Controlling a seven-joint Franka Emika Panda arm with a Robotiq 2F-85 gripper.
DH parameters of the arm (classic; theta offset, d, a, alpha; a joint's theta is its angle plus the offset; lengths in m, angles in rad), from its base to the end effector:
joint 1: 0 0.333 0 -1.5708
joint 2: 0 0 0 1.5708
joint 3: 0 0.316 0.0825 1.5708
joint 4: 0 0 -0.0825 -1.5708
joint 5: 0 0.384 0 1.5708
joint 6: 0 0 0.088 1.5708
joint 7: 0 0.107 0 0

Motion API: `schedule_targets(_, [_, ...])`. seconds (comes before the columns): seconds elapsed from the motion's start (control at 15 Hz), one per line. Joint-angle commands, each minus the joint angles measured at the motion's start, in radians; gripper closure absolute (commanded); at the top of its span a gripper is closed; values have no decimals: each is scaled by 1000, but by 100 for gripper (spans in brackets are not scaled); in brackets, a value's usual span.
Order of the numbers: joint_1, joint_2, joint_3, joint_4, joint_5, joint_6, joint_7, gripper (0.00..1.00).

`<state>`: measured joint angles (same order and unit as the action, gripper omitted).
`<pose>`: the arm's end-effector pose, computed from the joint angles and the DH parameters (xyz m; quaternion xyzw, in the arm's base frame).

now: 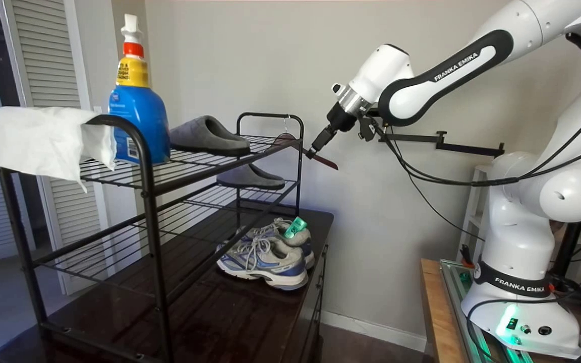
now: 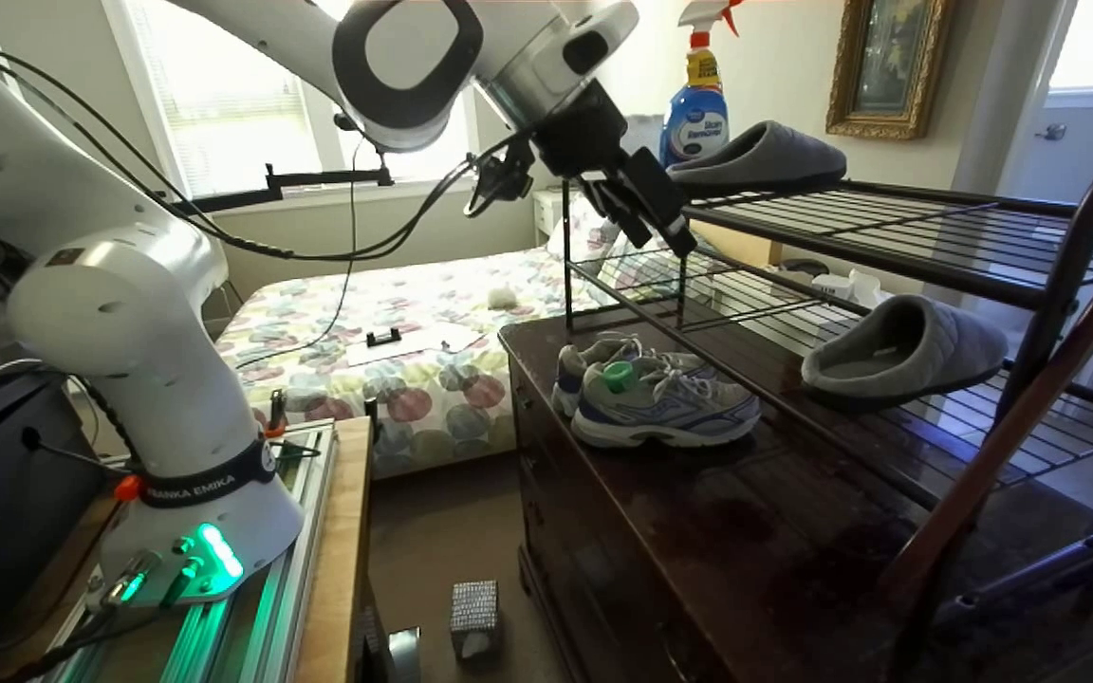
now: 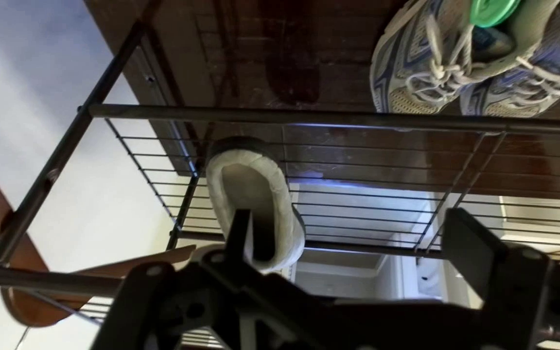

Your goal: Move the bed slippers to the top shelf of the shoe rack

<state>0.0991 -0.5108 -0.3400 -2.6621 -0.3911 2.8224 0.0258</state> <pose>0.4117 -0.0863 0.4661 0.9452 0.0231 0.3185 0.0679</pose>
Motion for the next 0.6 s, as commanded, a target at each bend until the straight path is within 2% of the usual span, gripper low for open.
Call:
schedule_targets(0.0, [62, 55, -42, 38, 249, -27, -232, 0])
schedule_targets(0.13, [74, 81, -51, 47, 344, 2, -303, 0])
schedule_targets(0.33, [64, 122, -49, 50, 411, 52, -364, 0])
schedule_targets(0.53, [118, 141, -97, 33, 514, 96, -439, 0])
